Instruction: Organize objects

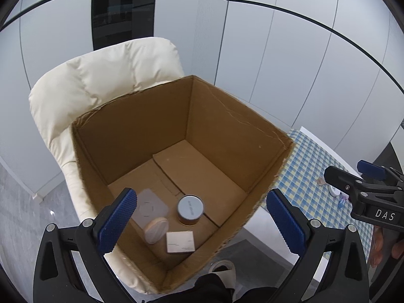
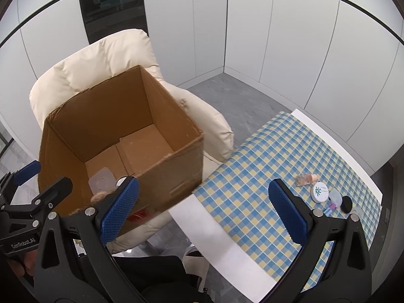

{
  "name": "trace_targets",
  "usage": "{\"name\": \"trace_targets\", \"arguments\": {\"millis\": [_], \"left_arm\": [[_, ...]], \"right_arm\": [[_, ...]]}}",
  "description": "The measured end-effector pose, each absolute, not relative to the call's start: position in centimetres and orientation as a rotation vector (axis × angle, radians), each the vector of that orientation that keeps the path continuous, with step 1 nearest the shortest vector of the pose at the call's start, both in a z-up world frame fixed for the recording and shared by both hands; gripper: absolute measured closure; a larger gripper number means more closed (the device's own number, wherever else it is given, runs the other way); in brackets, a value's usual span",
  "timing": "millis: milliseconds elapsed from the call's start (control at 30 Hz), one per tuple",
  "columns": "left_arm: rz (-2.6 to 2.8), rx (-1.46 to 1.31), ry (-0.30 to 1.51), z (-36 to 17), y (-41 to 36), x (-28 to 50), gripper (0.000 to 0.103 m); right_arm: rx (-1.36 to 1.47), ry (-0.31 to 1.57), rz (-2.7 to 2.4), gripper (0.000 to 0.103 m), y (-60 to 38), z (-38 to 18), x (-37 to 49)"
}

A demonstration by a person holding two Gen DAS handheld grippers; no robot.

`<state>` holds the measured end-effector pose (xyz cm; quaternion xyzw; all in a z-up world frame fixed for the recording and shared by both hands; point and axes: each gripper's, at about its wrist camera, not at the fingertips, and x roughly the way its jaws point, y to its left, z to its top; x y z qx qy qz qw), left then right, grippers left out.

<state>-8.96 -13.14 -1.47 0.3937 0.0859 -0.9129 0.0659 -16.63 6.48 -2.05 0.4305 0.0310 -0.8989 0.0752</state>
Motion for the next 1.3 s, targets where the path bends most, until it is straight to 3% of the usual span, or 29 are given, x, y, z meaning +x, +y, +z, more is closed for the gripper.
{"name": "trace_targets", "arguments": {"millis": [1300], "left_arm": [[-2.911, 1.267, 0.191, -1.3, -1.9, -12.4, 0.001]], "right_arm": [[1.382, -0.060, -2.865, 0.000, 19.6, -2.1, -13.0]]}}
